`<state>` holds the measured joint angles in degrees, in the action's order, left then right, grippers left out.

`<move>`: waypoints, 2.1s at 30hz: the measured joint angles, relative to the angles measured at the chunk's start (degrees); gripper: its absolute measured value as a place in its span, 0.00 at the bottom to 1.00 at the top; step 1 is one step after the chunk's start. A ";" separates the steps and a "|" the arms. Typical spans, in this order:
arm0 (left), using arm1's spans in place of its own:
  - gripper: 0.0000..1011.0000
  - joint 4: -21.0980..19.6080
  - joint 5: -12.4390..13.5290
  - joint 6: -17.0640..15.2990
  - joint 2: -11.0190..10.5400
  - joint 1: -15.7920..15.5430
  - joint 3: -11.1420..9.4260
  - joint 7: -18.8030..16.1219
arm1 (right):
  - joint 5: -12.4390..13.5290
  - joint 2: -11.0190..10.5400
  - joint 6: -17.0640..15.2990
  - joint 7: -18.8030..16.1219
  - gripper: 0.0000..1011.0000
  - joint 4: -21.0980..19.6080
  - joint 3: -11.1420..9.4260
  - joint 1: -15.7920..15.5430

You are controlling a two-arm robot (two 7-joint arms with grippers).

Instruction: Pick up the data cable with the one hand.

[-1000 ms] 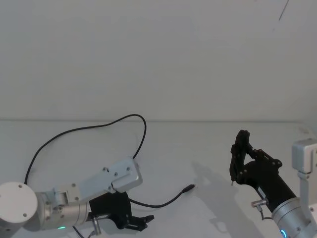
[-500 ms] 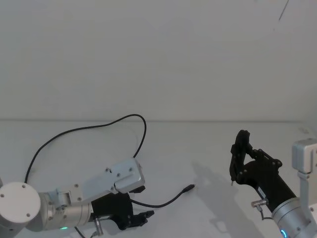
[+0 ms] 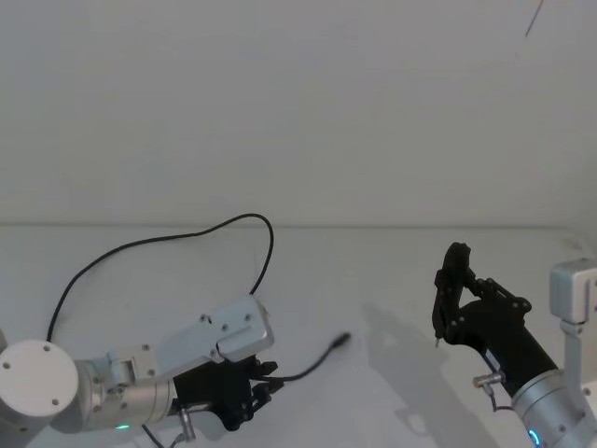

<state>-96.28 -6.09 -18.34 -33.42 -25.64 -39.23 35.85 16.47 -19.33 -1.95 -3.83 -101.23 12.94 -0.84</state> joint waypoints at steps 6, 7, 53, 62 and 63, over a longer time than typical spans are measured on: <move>0.05 0.04 0.03 -0.01 0.03 -0.02 -0.03 0.01 | 0.00 0.00 0.00 0.00 0.28 0.00 0.00 0.00; 0.04 0.04 0.03 -0.01 0.03 -0.02 -0.03 0.02 | 0.00 0.00 0.00 0.00 0.28 0.00 0.00 0.00; 0.04 -3.88 -3.30 23.66 -7.47 5.19 3.11 6.39 | 14.25 -3.14 -6.38 -8.90 0.28 -11.01 -6.80 -2.82; 0.04 -4.92 -4.71 27.31 -9.48 6.68 4.28 7.60 | 17.47 -3.66 -8.85 -9.34 0.28 -14.11 -7.69 -3.28; 0.04 -5.02 -4.86 27.67 -9.66 6.82 4.39 7.72 | 17.70 -3.72 -9.07 -9.36 0.28 -14.27 -7.69 -3.29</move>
<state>-101.30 -10.94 9.33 -43.08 -18.83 -34.84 43.56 34.17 -23.05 -11.03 -13.19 -115.50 5.24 -4.13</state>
